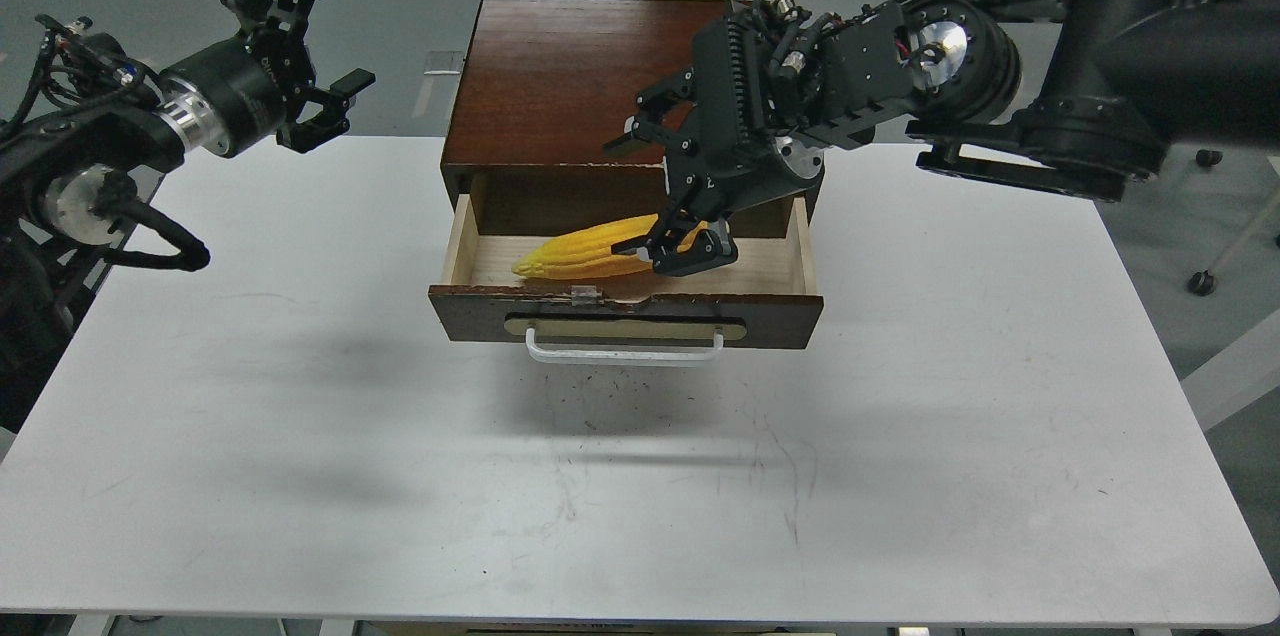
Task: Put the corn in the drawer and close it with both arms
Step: 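Lower the corn into the open drawer and open the right gripper, then withdraw the right gripper up and back from the drawer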
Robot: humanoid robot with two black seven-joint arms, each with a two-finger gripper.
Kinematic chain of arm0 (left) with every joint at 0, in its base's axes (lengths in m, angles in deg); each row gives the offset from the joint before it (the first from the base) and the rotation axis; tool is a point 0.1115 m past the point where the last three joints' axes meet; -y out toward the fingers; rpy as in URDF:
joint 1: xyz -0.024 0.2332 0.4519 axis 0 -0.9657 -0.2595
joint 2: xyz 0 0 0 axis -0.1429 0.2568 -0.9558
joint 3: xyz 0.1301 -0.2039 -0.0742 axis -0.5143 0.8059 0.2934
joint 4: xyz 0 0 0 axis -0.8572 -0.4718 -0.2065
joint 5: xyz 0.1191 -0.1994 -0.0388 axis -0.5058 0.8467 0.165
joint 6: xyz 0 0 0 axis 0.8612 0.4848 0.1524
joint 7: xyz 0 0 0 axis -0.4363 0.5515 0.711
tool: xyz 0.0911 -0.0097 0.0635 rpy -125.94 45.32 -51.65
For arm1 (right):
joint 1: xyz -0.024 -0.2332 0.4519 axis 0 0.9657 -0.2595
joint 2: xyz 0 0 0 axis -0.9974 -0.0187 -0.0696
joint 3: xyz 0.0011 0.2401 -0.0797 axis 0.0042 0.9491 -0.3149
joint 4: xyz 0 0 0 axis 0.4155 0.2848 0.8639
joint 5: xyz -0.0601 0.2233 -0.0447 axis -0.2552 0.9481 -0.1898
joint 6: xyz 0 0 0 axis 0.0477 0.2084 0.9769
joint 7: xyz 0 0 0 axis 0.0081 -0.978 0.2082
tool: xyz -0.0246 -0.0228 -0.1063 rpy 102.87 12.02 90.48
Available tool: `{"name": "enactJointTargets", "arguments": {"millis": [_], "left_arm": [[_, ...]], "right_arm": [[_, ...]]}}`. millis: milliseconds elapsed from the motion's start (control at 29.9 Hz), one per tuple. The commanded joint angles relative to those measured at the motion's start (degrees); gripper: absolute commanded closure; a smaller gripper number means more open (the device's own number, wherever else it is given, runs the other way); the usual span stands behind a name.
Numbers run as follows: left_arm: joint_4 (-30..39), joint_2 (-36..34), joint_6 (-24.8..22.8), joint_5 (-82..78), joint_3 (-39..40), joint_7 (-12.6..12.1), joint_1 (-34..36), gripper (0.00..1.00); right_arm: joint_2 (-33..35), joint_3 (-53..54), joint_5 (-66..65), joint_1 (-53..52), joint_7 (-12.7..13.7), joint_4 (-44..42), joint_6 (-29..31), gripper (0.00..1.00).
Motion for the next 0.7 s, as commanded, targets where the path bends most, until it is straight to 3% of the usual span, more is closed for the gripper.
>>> {"name": "enactJointTargets", "arguments": {"millis": [0,401,569,669], "left_arm": [[0.0,-0.1,0.0,-0.1,0.0,0.0,0.0,0.00],[0.0,-0.4,0.0,-0.1,0.0,0.0,0.0,0.00],[0.0,-0.6,0.0,0.0,0.0,0.0,0.0,0.00],[0.0,-0.5,0.0,0.0,0.1,0.0,0.0,0.00]], "right_arm": [[0.6,0.1,0.1,-0.1,0.0,0.7,0.0,0.00],[5.7,8.5,17.2,1.6,0.0,-1.5,-0.2,0.00],[9.0,20.9,38.9,13.4,0.0,-7.1,1.4,0.01],[11.0,25.1,51.3,16.7,0.0,-9.7,7.1,0.01]]}}
